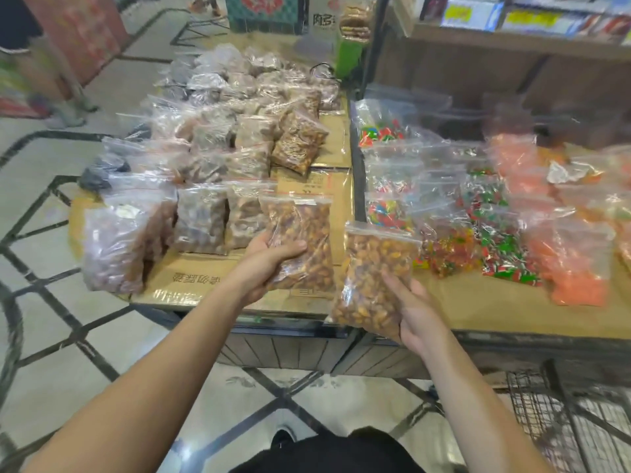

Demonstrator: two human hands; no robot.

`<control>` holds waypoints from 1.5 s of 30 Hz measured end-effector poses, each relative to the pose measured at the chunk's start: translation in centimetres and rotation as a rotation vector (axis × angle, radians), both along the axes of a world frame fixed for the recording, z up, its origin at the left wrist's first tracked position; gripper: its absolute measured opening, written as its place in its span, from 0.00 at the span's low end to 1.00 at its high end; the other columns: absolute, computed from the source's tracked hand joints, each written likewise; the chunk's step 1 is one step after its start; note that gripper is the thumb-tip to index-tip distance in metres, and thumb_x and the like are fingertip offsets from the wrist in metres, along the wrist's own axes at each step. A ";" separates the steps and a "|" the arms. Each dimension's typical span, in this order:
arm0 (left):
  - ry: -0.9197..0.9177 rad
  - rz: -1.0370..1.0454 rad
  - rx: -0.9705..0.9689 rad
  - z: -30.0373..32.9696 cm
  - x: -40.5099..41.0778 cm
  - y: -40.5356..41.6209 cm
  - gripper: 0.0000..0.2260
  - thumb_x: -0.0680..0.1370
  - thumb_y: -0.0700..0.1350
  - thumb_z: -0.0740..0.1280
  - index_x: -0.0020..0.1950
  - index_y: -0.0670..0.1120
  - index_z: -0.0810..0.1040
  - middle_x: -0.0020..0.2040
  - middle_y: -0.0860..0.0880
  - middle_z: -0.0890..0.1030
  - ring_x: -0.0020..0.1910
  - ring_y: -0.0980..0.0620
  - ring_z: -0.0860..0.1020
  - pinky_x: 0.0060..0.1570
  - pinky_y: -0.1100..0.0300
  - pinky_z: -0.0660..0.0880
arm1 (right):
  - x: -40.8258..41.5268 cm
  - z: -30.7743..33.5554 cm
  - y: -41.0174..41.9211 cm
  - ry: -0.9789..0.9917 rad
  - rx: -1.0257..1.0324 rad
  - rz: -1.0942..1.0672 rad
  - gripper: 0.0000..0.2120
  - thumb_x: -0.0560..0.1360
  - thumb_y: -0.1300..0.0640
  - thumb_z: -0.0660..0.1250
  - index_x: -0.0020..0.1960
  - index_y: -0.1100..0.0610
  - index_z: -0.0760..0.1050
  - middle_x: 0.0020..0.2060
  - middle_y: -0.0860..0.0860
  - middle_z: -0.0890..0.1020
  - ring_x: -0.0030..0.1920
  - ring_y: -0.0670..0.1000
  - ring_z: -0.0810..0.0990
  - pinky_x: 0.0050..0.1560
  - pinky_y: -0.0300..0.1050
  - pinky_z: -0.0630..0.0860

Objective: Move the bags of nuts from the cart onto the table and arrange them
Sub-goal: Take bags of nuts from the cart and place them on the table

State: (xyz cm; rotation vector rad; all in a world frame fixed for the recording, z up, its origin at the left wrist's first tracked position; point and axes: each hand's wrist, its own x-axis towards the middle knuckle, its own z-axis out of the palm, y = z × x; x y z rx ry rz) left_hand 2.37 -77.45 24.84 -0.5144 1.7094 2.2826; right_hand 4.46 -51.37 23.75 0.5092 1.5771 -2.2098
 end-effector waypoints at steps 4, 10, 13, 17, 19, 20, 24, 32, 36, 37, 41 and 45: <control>-0.018 0.035 -0.055 -0.5 -2.3 -1.8 0.19 0.74 0.38 0.76 0.62 0.41 0.76 0.50 0.42 0.87 0.49 0.42 0.86 0.40 0.51 0.84 | -2.3 0.2 -1.4 -0.017 -0.010 -0.011 0.32 0.68 0.53 0.76 0.71 0.56 0.74 0.57 0.56 0.87 0.56 0.57 0.87 0.55 0.60 0.83; -0.020 0.055 -0.162 -1.8 -7.0 -2.9 0.22 0.72 0.41 0.78 0.64 0.42 0.77 0.48 0.46 0.88 0.46 0.48 0.87 0.39 0.56 0.82 | -7.5 0.2 -2.6 -0.021 -0.026 0.042 0.31 0.69 0.55 0.76 0.71 0.58 0.74 0.56 0.57 0.87 0.53 0.57 0.88 0.43 0.54 0.86; -0.035 0.080 -0.258 -2.5 -10.4 -3.3 0.32 0.67 0.47 0.82 0.68 0.41 0.74 0.53 0.46 0.86 0.48 0.50 0.86 0.41 0.59 0.80 | -11.0 -0.3 -2.9 -0.004 -0.025 0.077 0.33 0.67 0.54 0.77 0.70 0.56 0.73 0.55 0.54 0.88 0.52 0.56 0.88 0.42 0.53 0.85; -0.031 0.159 -0.269 -2.8 -15.4 -3.2 0.23 0.72 0.42 0.79 0.63 0.47 0.74 0.50 0.50 0.85 0.42 0.58 0.86 0.36 0.66 0.79 | -15.4 -0.7 -3.4 0.017 0.022 0.098 0.37 0.63 0.51 0.79 0.69 0.56 0.74 0.51 0.52 0.89 0.50 0.53 0.88 0.42 0.50 0.85; -0.039 0.182 -0.253 -2.8 -18.1 -3.2 0.25 0.70 0.40 0.80 0.63 0.48 0.73 0.53 0.47 0.85 0.48 0.52 0.86 0.47 0.56 0.83 | -17.3 -1.0 -3.5 0.009 0.044 0.112 0.40 0.60 0.49 0.80 0.69 0.55 0.74 0.52 0.52 0.88 0.52 0.53 0.88 0.47 0.53 0.84; -0.039 0.185 -0.258 -2.9 -19.5 -3.4 0.26 0.69 0.41 0.81 0.61 0.49 0.73 0.54 0.46 0.85 0.50 0.48 0.86 0.52 0.51 0.83 | -18.2 -1.0 -3.4 0.004 0.050 0.125 0.40 0.59 0.48 0.81 0.69 0.54 0.74 0.53 0.52 0.88 0.53 0.54 0.88 0.48 0.54 0.84; -0.022 0.200 -0.340 -2.5 -24.6 -3.5 0.24 0.66 0.44 0.83 0.53 0.55 0.74 0.54 0.47 0.85 0.51 0.46 0.86 0.55 0.44 0.82 | -22.0 -1.6 -3.3 -0.030 0.072 0.207 0.39 0.60 0.47 0.83 0.68 0.53 0.73 0.58 0.55 0.86 0.56 0.56 0.86 0.51 0.57 0.85; -0.161 0.124 -0.652 -6.3 -30.1 -3.5 0.30 0.68 0.44 0.82 0.64 0.45 0.70 0.55 0.48 0.81 0.57 0.47 0.81 0.58 0.48 0.80 | -26.0 -3.4 -4.2 -0.091 0.082 0.230 0.53 0.59 0.42 0.86 0.76 0.57 0.64 0.69 0.54 0.78 0.63 0.56 0.82 0.61 0.62 0.81; -0.086 0.115 -0.685 -6.8 -30.5 -4.5 0.57 0.64 0.48 0.84 0.81 0.54 0.47 0.73 0.47 0.71 0.67 0.48 0.74 0.66 0.45 0.75 | -25.8 -4.4 -4.9 -0.082 0.146 0.258 0.26 0.67 0.51 0.82 0.61 0.51 0.75 0.52 0.51 0.87 0.53 0.53 0.86 0.61 0.59 0.81; -0.065 0.127 -0.704 -6.9 -30.6 -4.9 0.61 0.62 0.51 0.85 0.81 0.56 0.44 0.74 0.46 0.68 0.68 0.48 0.73 0.67 0.45 0.75 | -25.6 -4.7 -5.1 -0.088 0.164 0.254 0.31 0.64 0.49 0.84 0.64 0.51 0.76 0.54 0.51 0.87 0.55 0.55 0.87 0.60 0.62 0.81; 0.040 0.081 -0.867 -4.6 -30.1 -6.0 0.58 0.67 0.50 0.83 0.83 0.54 0.43 0.76 0.45 0.63 0.66 0.56 0.66 0.66 0.58 0.67 | -24.6 -5.3 -6.2 -0.082 0.203 0.227 0.28 0.69 0.52 0.82 0.65 0.53 0.77 0.56 0.53 0.87 0.56 0.57 0.87 0.59 0.65 0.81; 0.177 -0.028 -1.033 -3.4 -27.2 -8.3 0.37 0.76 0.46 0.74 0.79 0.54 0.56 0.71 0.45 0.70 0.65 0.48 0.74 0.64 0.48 0.75 | -23.0 -5.8 -8.0 -0.098 0.199 0.171 0.22 0.73 0.57 0.78 0.65 0.55 0.76 0.55 0.55 0.87 0.55 0.57 0.87 0.59 0.62 0.82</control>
